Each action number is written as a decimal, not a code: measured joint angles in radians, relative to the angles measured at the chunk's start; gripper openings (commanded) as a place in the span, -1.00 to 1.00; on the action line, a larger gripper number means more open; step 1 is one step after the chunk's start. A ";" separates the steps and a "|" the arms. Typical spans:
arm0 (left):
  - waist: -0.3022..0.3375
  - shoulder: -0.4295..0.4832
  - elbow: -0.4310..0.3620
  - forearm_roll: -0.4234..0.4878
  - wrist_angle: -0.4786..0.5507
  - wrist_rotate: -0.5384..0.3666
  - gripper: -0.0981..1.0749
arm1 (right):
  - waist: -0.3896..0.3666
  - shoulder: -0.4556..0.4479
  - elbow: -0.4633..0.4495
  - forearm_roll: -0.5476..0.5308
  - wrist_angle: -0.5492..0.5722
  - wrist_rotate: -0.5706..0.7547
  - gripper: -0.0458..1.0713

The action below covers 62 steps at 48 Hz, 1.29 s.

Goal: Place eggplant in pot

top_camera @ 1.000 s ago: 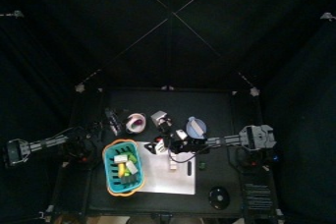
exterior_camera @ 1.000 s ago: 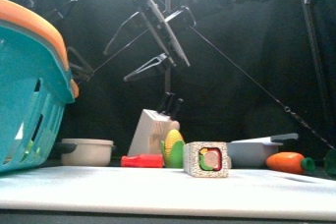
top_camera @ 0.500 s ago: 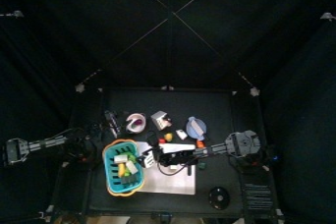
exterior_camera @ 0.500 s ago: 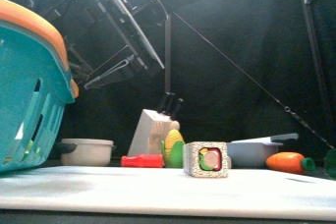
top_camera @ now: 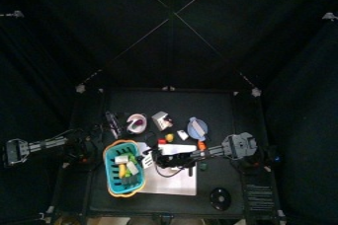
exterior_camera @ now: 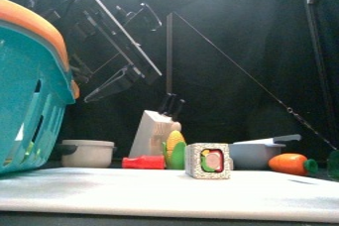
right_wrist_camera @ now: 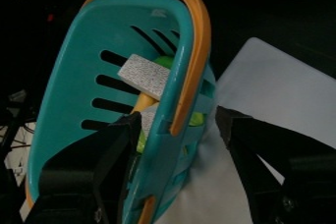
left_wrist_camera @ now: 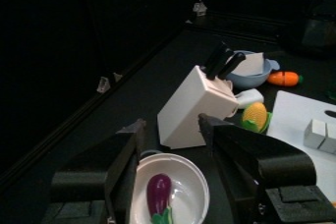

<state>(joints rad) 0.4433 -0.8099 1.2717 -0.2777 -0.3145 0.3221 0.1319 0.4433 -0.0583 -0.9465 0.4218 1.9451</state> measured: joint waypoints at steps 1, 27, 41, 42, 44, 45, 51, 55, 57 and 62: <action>0.000 0.000 0.000 -0.002 0.000 0.000 0.62 | 0.000 0.003 0.000 0.000 0.002 0.000 0.75; -0.002 0.000 0.000 0.000 0.000 0.002 0.62 | -0.011 0.015 -0.005 0.055 0.051 -0.008 0.07; -0.002 0.000 0.003 0.000 0.000 0.002 0.62 | -0.011 0.015 -0.003 0.052 0.092 -0.008 -0.16; -0.002 0.000 0.005 0.000 0.000 0.002 0.62 | -0.011 0.015 -0.003 0.051 0.097 -0.008 -0.17; -0.002 0.000 0.003 0.000 0.000 0.002 0.62 | -0.011 0.014 -0.003 0.049 0.104 -0.008 -0.17; -0.002 0.000 0.003 0.000 0.000 0.002 0.62 | -0.011 0.014 -0.003 0.046 0.107 -0.008 -0.17; -0.002 0.000 0.005 0.000 0.000 0.002 0.62 | -0.009 0.003 -0.003 0.020 0.118 -0.008 -0.17; -0.002 0.000 0.005 0.000 0.000 0.002 0.62 | -0.008 -0.011 -0.002 0.000 0.121 -0.008 -0.17; -0.002 0.000 0.006 0.000 0.000 0.002 0.62 | -0.008 -0.018 0.000 -0.008 0.123 -0.008 -0.17; -0.003 0.000 0.008 0.000 0.000 0.002 0.62 | -0.008 -0.026 0.005 -0.014 0.124 -0.008 -0.17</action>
<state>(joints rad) 0.4403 -0.8099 1.2793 -0.2777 -0.3145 0.3237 0.1243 0.4172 -0.0537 -0.9603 0.5461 1.9374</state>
